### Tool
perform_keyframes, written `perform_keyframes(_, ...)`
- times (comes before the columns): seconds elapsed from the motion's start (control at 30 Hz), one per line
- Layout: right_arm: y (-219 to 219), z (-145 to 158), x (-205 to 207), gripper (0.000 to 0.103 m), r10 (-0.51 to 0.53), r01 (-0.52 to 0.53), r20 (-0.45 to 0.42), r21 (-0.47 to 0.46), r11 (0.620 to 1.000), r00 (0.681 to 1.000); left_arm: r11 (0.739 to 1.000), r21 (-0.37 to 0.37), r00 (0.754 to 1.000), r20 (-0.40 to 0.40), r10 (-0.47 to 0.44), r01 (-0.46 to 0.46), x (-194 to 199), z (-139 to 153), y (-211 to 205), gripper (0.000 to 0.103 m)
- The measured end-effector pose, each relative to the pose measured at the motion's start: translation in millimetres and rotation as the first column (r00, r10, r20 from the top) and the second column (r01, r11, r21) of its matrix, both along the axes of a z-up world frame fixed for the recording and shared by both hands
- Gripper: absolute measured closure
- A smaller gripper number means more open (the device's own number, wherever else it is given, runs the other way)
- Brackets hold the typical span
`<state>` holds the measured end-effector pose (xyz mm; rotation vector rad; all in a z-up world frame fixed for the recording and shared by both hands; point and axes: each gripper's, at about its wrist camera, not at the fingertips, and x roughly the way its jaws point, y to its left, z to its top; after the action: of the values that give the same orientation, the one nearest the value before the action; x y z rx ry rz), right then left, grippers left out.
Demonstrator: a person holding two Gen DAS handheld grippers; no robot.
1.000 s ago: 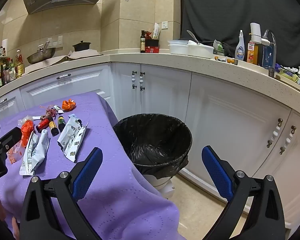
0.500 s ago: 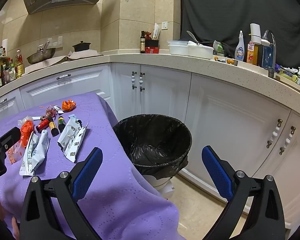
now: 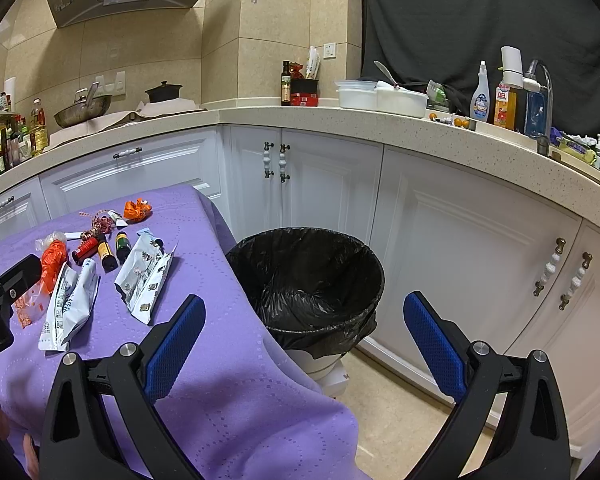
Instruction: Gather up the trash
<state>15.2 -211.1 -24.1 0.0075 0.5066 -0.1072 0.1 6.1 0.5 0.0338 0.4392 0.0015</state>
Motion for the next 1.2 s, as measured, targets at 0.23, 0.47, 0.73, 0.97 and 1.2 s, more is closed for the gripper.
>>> perform_keyframes(0.23, 0.6, -1.3, 1.2, 0.006, 0.0, 0.0, 0.0, 0.0, 1.0, 1.0, 1.0, 0.0, 1.0, -0.003, 0.003, -0.003, -0.5, 0.1, 2.7, 0.004)
perform_keyframes(0.47, 1.2, -1.8, 1.4, 0.006, 0.0, 0.0, 0.0, -0.001, 1.0, 1.0, 1.0, 0.0, 1.0, -0.004, 0.003, -0.003, 0.0, -0.2, 2.8, 0.004)
perform_keyframes(0.73, 1.6, -1.7, 1.1, 0.006, 0.0, 0.0, 0.0, -0.001, 1.0, 1.0, 1.0, -0.001, 1.0, -0.005, 0.003, -0.003, 0.3, -1.0, 3.9, 0.004)
perform_keyframes(0.97, 1.8, -1.7, 1.2, 0.006, 0.0, 0.0, -0.001, -0.001, 1.0, 1.0, 1.0, -0.002, 1.0, -0.006, 0.006, -0.006, 0.2, -3.7, 6.0, 0.004)
perform_keyframes(1.2, 2.6, -2.6, 1.9, 0.006, 0.0, 0.0, -0.001, -0.001, 1.0, 1.0, 1.0, -0.003, 1.0, -0.006, 0.006, -0.006, -0.4, -4.6, 7.2, 0.004)
